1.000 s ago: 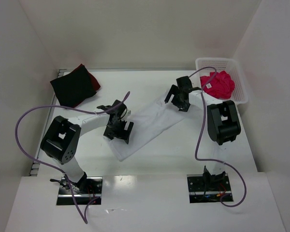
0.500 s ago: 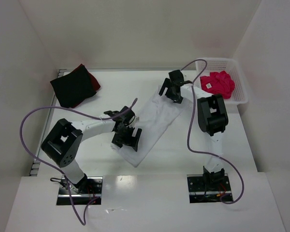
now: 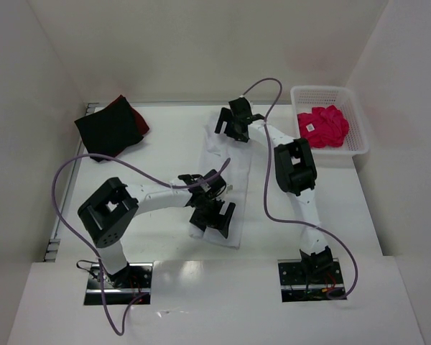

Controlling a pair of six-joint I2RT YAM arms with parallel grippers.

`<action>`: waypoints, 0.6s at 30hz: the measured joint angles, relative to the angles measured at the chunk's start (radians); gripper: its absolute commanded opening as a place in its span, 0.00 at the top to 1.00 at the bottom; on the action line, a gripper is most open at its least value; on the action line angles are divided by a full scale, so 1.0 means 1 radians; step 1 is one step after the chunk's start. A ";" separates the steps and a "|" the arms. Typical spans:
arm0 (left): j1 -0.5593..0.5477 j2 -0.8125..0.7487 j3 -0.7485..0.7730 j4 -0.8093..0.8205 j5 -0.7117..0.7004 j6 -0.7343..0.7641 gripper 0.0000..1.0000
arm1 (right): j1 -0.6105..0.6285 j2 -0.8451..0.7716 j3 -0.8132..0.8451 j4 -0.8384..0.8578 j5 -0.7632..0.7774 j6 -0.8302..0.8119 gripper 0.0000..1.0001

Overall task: Fold and stack the t-shirts
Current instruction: Rotate the tshirt 90 degrees

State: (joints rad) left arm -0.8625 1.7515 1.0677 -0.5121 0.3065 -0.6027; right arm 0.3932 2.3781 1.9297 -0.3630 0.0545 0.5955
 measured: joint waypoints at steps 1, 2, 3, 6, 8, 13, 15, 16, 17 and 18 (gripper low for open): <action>-0.005 0.005 0.006 0.004 0.003 -0.003 0.01 | 0.007 0.024 0.038 0.001 -0.006 -0.004 0.00; -0.008 0.012 0.013 0.007 0.006 -0.006 0.01 | 0.012 0.044 0.071 -0.001 -0.011 -0.007 0.00; -0.011 0.019 0.021 0.009 0.009 -0.008 0.01 | 0.018 0.064 0.104 -0.004 -0.014 -0.010 0.00; -0.018 0.040 0.043 0.014 0.019 -0.009 0.01 | 0.033 0.101 0.163 -0.009 -0.021 -0.017 0.00; -0.020 0.045 0.049 0.018 0.022 -0.014 0.01 | 0.038 0.111 0.181 -0.017 -0.024 -0.023 0.00; -0.020 0.046 0.050 0.019 0.010 -0.035 0.01 | 0.040 0.115 0.191 -0.026 -0.025 -0.035 0.00; -0.022 0.041 0.054 0.013 -0.014 -0.041 0.01 | 0.040 0.113 0.189 -0.025 -0.029 -0.039 0.00; -0.023 0.036 0.057 0.008 -0.035 -0.041 0.01 | 0.040 0.112 0.188 -0.025 -0.031 -0.040 0.00; -0.025 0.030 0.063 -0.004 -0.058 -0.042 0.01 | 0.040 0.107 0.185 -0.025 -0.033 -0.042 0.00; -0.026 0.021 0.075 -0.023 -0.086 -0.040 0.01 | 0.040 0.099 0.179 -0.028 -0.036 -0.043 0.00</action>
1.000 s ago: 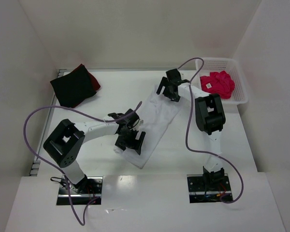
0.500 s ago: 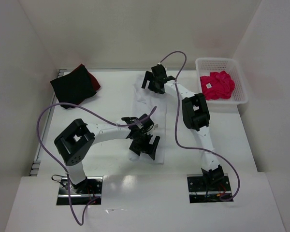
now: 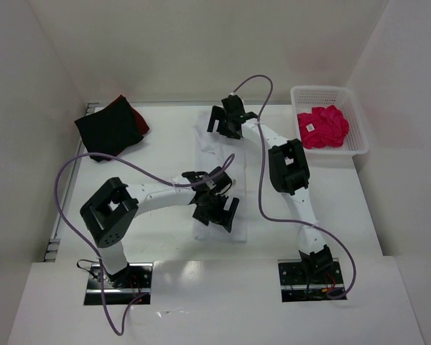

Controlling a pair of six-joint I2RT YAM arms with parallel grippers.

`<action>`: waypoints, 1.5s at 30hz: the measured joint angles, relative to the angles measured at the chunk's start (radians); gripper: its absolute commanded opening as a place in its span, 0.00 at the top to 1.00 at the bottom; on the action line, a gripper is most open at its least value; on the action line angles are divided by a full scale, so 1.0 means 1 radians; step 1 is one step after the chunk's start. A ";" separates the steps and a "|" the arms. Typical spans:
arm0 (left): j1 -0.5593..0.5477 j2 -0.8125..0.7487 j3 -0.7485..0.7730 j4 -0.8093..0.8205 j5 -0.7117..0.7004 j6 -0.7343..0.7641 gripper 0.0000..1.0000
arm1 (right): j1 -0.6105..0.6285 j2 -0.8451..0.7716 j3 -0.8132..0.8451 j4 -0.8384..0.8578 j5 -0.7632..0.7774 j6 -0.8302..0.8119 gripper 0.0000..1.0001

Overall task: Fold and stack the t-shirts
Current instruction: Rotate the tshirt 90 degrees, then grab the bottom of the folded rectangular tshirt with both arms

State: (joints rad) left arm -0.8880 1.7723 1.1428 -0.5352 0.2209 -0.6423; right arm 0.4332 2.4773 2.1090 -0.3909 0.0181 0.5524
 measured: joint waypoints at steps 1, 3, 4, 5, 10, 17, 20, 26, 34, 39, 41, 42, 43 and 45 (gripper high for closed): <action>-0.001 -0.014 0.025 -0.029 -0.039 0.007 0.01 | 0.000 -0.012 -0.005 -0.008 -0.005 -0.001 0.00; 0.003 -0.052 0.082 -0.060 -0.101 0.015 0.01 | 0.000 -0.047 -0.009 -0.027 -0.011 -0.003 0.00; 0.006 -0.084 0.114 -0.065 -0.130 0.019 0.01 | 0.000 -0.075 -0.010 -0.030 -0.014 -0.003 0.00; 0.011 -0.118 0.138 -0.065 -0.152 0.023 0.01 | -0.001 -0.107 -0.011 -0.032 -0.016 -0.004 0.00; 0.044 -0.377 0.146 -0.038 -0.274 0.028 0.01 | -0.016 -0.452 -0.199 0.003 -0.024 -0.003 0.00; 0.166 -0.706 -0.141 0.008 -0.275 -0.095 0.01 | -0.067 -1.065 -0.749 0.098 -0.031 0.042 0.00; 0.208 -0.697 -0.234 0.011 -0.206 -0.143 0.01 | -0.056 -1.226 -0.998 0.079 -0.073 0.098 0.00; 0.216 -0.598 -0.316 0.004 -0.061 -0.181 0.01 | 0.125 -1.387 -1.415 -0.058 -0.138 0.282 0.03; 0.216 -0.533 -0.341 -0.002 0.019 -0.226 0.03 | 0.205 -1.434 -1.493 -0.167 -0.187 0.399 0.05; 0.216 -0.458 -0.375 0.030 0.048 -0.227 0.11 | 0.317 -1.464 -1.630 -0.168 -0.225 0.491 0.11; 0.219 -0.431 -0.386 0.031 0.058 -0.223 0.16 | 0.317 -1.499 -1.664 -0.170 -0.231 0.522 0.14; 0.221 -0.420 -0.390 0.033 0.063 -0.222 0.19 | 0.317 -1.520 -1.679 -0.169 -0.234 0.537 0.15; 0.223 -0.410 -0.394 0.040 0.069 -0.221 0.21 | 0.317 -1.538 -1.692 -0.168 -0.237 0.551 0.17; 0.228 -0.389 -0.403 0.059 0.083 -0.218 0.24 | 0.317 -1.556 -1.707 -0.160 -0.236 0.569 0.19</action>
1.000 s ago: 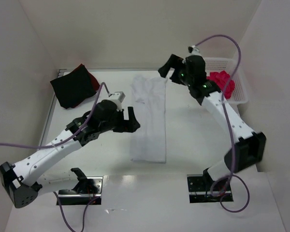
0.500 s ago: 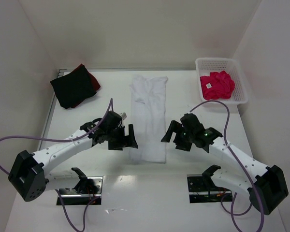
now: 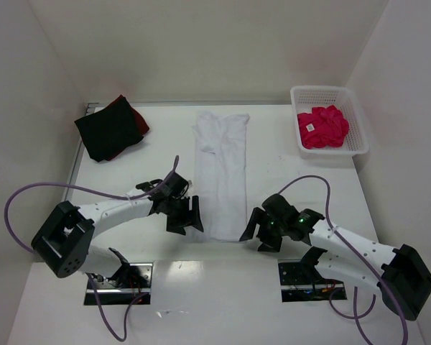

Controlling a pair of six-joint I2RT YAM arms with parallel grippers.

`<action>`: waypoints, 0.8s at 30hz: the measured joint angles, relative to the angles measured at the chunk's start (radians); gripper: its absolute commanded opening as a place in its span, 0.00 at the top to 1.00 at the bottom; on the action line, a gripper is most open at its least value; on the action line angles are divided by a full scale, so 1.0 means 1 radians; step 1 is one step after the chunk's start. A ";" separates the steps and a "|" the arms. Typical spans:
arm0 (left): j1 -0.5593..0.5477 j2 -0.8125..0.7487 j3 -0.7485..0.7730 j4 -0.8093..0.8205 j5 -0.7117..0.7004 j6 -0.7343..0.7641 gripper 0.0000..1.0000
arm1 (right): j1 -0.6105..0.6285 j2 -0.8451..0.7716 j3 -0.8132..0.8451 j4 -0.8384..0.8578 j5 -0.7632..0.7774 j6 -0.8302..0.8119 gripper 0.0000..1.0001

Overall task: Fold and stack the t-shirts
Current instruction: Grab the bottom of the folded rectangular tshirt with both arms

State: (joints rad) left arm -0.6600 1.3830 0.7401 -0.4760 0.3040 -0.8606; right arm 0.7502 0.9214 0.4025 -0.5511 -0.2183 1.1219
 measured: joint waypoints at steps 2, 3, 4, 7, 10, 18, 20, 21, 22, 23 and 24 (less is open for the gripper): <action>0.004 0.027 -0.008 0.017 0.014 0.006 0.25 | 0.000 0.001 -0.004 0.013 0.001 0.013 0.19; 0.005 0.041 -0.010 0.023 0.022 0.013 0.25 | 0.000 0.007 -0.004 0.023 0.004 0.017 0.19; 0.005 0.052 -0.012 0.029 0.029 0.018 0.25 | 0.000 0.017 -0.004 0.035 0.007 0.019 0.19; 0.006 0.070 -0.015 0.037 0.042 0.022 0.26 | 0.000 0.061 -0.004 0.062 0.021 0.018 0.21; 0.007 0.079 -0.015 0.051 0.055 0.024 0.32 | 0.000 0.110 -0.003 0.091 0.025 0.015 0.28; 0.007 0.107 -0.031 0.077 0.076 0.032 0.36 | 0.000 0.154 0.000 0.148 0.044 0.013 0.39; 0.007 0.109 -0.031 0.080 0.078 0.043 0.38 | 0.000 0.161 0.000 0.155 0.052 0.013 0.42; 0.007 0.113 -0.031 0.083 0.079 0.046 0.39 | 0.000 0.165 0.001 0.158 0.054 0.013 0.45; 0.007 0.119 -0.031 0.085 0.082 0.048 0.40 | 0.000 0.170 0.003 0.163 0.059 0.011 0.47; 0.007 0.125 -0.031 0.087 0.089 0.049 0.40 | 0.000 0.176 0.004 0.169 0.064 0.009 0.49; 0.008 0.132 -0.029 0.087 0.095 0.050 0.42 | 0.000 0.183 0.006 0.173 0.067 0.009 0.51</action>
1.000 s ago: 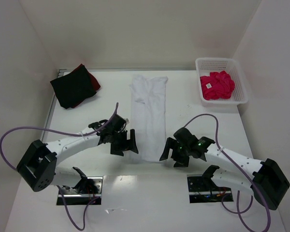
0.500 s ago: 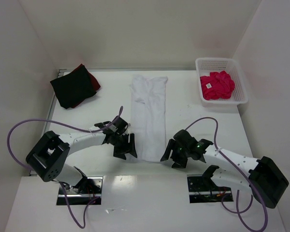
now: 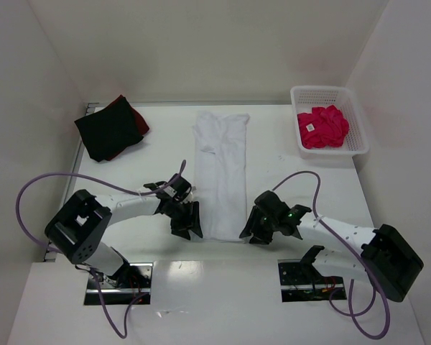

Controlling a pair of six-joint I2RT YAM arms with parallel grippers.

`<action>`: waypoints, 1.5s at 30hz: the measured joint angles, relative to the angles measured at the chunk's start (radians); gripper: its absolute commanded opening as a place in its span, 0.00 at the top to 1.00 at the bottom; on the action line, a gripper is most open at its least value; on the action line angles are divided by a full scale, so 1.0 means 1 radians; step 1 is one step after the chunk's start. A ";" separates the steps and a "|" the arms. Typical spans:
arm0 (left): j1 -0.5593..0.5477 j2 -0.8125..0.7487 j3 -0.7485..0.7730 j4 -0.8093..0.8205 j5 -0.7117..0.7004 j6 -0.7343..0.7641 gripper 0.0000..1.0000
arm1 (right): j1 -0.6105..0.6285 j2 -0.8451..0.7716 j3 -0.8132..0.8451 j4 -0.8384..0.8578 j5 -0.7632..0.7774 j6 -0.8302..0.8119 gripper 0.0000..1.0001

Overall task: Fold and stack the t-shirts
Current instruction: Grab the bottom of the folded rectangular tshirt with both arms, then fold the folded rectangular tshirt in 1/3 of the way

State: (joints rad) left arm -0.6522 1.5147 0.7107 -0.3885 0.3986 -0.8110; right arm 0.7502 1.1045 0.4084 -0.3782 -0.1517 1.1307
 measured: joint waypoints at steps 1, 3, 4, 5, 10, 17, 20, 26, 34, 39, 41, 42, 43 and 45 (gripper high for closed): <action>0.001 0.007 0.003 0.000 0.005 0.000 0.43 | 0.000 0.007 0.003 0.004 0.003 -0.001 0.53; 0.002 0.021 0.012 0.000 0.015 0.001 0.44 | 0.000 0.021 0.006 0.017 0.008 -0.005 0.54; 0.002 0.027 0.015 0.000 0.018 0.002 0.44 | 0.000 0.027 0.007 0.022 0.009 -0.006 0.54; 0.002 0.030 0.017 -0.001 0.021 0.002 0.45 | 0.000 0.032 0.009 0.028 0.009 -0.006 0.54; 0.002 0.039 0.024 -0.009 0.012 0.021 0.56 | 0.000 0.071 0.020 0.069 0.011 -0.020 0.62; 0.002 0.060 0.035 -0.020 -0.017 0.027 0.93 | 0.000 0.098 0.026 0.085 0.020 -0.038 0.93; 0.002 0.068 0.038 -0.022 -0.018 0.027 1.00 | 0.000 0.097 0.026 0.086 0.023 -0.043 1.00; 0.002 0.061 0.041 -0.030 -0.022 0.027 1.00 | 0.000 0.091 0.032 0.073 0.023 -0.049 1.00; 0.003 -0.053 0.103 -0.118 -0.048 0.024 1.00 | -0.025 0.026 0.139 -0.016 0.020 -0.112 1.00; 0.078 -0.065 0.262 -0.166 -0.091 0.061 1.00 | -0.189 0.123 0.324 -0.033 0.016 -0.257 1.00; 0.141 -0.058 0.321 -0.172 -0.101 0.087 1.00 | -0.256 0.182 0.397 -0.030 0.017 -0.313 1.00; 0.171 -0.047 0.354 -0.174 -0.102 0.103 1.00 | -0.283 0.214 0.433 -0.028 0.017 -0.341 1.00; 0.196 -0.028 0.391 -0.175 -0.101 0.118 1.00 | -0.302 0.245 0.466 -0.025 0.017 -0.363 1.00; 0.233 0.033 0.467 -0.169 -0.100 0.149 1.00 | -0.327 0.311 0.526 -0.014 0.017 -0.402 1.00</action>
State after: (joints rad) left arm -0.4188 1.5475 1.1780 -0.5579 0.2990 -0.6620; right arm 0.4234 1.4150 0.9344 -0.3919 -0.1349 0.7289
